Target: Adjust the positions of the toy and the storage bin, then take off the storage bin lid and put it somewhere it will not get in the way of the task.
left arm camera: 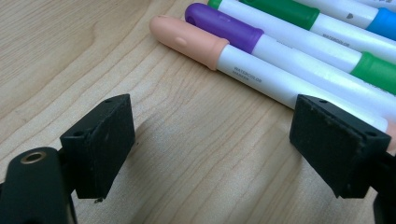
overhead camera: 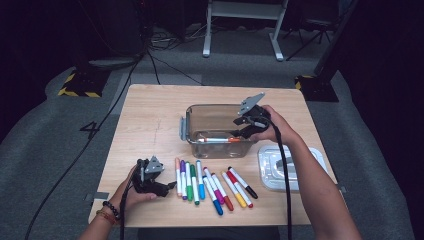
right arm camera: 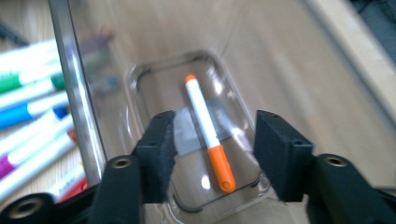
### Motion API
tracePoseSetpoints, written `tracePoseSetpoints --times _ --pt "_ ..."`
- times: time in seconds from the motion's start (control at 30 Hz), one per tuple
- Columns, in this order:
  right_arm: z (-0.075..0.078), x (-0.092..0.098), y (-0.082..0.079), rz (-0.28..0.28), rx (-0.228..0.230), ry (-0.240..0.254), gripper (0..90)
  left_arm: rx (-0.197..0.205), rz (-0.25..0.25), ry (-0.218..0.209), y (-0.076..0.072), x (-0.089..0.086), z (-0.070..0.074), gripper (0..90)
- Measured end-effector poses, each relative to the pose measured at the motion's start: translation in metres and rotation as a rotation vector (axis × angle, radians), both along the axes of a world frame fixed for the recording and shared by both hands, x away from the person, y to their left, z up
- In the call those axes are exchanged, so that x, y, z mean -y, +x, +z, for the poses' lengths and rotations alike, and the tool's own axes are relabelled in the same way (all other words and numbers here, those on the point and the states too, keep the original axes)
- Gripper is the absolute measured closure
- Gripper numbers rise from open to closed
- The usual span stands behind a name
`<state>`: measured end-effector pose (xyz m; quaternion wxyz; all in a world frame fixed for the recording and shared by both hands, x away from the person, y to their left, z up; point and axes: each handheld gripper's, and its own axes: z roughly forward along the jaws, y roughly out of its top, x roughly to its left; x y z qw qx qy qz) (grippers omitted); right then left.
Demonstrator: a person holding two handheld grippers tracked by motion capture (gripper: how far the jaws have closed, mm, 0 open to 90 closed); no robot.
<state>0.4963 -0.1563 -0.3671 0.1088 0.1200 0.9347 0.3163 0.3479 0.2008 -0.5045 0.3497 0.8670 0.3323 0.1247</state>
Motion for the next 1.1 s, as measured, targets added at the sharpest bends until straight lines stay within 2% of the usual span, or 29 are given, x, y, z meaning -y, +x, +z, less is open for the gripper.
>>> tracePoseSetpoints --times 0.03,0.07,0.17,0.3,0.33,0.4,0.47,0.5,0.53,0.67,0.7,0.77,0.83,0.97,1.0,1.07,1.1 --pt "0.005 0.007 -0.005 -0.043 0.022 0.06 45.3 0.0 0.0 -0.001 0.0 0.0 0.0 14.6" --pt "0.005 0.007 -0.005 -0.043 0.022 0.06 45.3 -0.001 -0.001 -0.001 0.0 0.0 0.0 14.6" --pt "0.014 0.019 -0.015 -0.077 0.048 0.139 42.7 -0.001 -0.005 -0.002 0.001 0.0 0.0 14.5" --pt "0.025 0.034 -0.031 -0.115 0.096 0.185 39.8 -0.001 -0.009 -0.001 0.001 0.0 0.0 14.5" --pt "0.03 0.042 -0.04 -0.138 0.118 0.202 38.6 -0.001 -0.011 -0.001 0.001 0.0 0.0 14.5" --pt "0.031 0.046 -0.045 -0.146 0.129 0.212 38.2 -0.001 -0.016 -0.001 0.002 0.0 0.0 14.4" --pt "0.032 0.054 -0.057 -0.153 0.151 0.223 36.9 0.0 -0.017 -0.001 0.002 -0.001 0.0 14.4" --pt "0.031 0.062 -0.068 -0.157 0.157 0.236 36.5 0.0 -0.017 -0.001 0.002 -0.001 0.0 14.4" --pt "0.031 0.062 -0.068 -0.157 0.157 0.236 36.5 0.0 -0.017 -0.001 0.002 -0.001 0.0 14.4" --pt "0.021 0.075 -0.094 -0.176 0.156 0.252 34.6 0.0 -0.016 -0.001 0.002 0.0 0.0 14.4" --pt "0.021 0.075 -0.094 -0.176 0.156 0.252 34.6 -0.001 -0.015 0.0 0.002 0.0 0.0 14.4" --pt "0.011 0.082 -0.11 -0.181 0.144 0.261 34.3 -0.001 -0.014 -0.001 0.001 0.0 0.0 14.4" --pt "0.007 0.084 -0.115 -0.183 0.145 0.26 34.3 -0.001 -0.013 0.0 0.001 0.0 0.0 14.4" --pt "-0.014 0.09 -0.131 -0.186 0.11 0.256 34.1 0.0 -0.01 -0.001 0.001 0.0 0.0 14.4" --pt "-0.023 0.091 -0.135 -0.183 0.095 0.241 34.1 0.0 -0.01 -0.001 0.001 0.0 0.0 14.4" --pt "-0.035 0.092 -0.14 -0.196 0.094 0.211 34.5 -0.001 -0.01 -0.001 0.001 0.0 0.0 14.4" --pt "-0.042 0.093 -0.142 -0.195 0.072 0.212 34.8 0.0 -0.01 -0.001 0.001 0.0 0.0 14.4"
